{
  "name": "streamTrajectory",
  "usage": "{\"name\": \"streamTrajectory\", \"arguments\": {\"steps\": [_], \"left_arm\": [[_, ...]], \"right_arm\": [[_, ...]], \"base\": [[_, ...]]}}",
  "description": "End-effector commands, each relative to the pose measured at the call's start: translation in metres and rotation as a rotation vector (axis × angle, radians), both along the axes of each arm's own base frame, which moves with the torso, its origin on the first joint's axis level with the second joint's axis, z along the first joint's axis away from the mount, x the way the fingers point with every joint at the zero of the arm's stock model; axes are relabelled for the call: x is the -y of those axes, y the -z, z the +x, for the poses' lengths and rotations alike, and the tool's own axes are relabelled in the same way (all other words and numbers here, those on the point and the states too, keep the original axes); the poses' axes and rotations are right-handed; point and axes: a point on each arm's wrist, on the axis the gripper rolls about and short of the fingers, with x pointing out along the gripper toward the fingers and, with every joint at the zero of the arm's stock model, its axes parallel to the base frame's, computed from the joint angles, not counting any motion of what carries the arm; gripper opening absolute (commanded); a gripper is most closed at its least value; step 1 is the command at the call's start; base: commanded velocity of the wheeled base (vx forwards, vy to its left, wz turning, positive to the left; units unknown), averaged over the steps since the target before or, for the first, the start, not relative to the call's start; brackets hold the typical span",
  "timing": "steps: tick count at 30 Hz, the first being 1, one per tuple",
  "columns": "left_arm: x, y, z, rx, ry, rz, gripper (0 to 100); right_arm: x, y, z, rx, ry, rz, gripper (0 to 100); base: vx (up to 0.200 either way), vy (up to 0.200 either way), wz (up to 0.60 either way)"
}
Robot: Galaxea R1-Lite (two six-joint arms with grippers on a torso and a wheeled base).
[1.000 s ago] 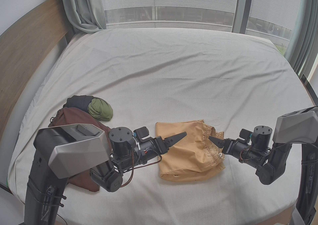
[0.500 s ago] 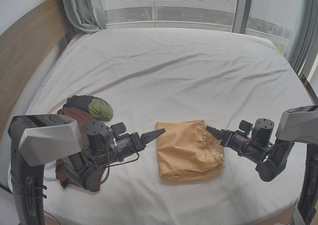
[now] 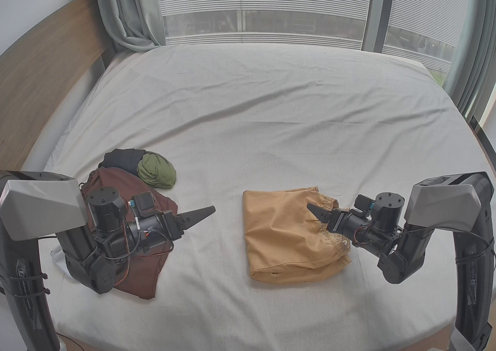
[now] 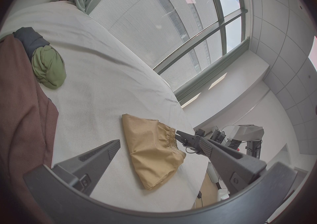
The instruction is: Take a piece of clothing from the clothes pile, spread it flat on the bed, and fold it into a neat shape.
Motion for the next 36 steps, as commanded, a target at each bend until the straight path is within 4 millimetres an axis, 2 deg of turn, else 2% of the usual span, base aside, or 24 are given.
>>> {"name": "streamTrajectory", "arguments": {"steps": [1, 4, 5, 14, 21, 36], "left_arm": [[-0.003, -0.002, -0.002, 0.003, -0.007, 0.001, 100], [-0.003, 0.004, -0.001, -0.012, -0.008, 0.006, 100], [-0.004, 0.004, -0.001, -0.015, -0.01, 0.007, 100], [-0.005, 0.006, -0.001, -0.022, -0.013, 0.009, 100], [-0.004, 0.012, 0.0, -0.038, -0.015, 0.012, 100], [-0.005, 0.019, 0.0, -0.058, -0.018, 0.018, 100]], "right_arm": [[-0.002, 0.017, 0.006, -0.021, -0.001, -0.005, 100], [-0.003, 0.02, 0.01, -0.014, 0.003, 0.003, 100], [-0.003, 0.02, 0.01, -0.013, 0.003, 0.004, 0], [0.007, 0.022, 0.014, -0.016, 0.043, 0.0, 0], [0.029, 0.018, 0.015, -0.024, 0.099, -0.005, 0], [0.043, 0.025, 0.015, -0.042, 0.132, -0.029, 0]], "base": [[0.0, 0.0, 0.0], [0.0, 0.0, 0.0], [0.0, 0.0, 0.0], [0.0, 0.0, 0.0], [0.0, 0.0, 0.0], [0.0, 0.0, 0.0]]}}
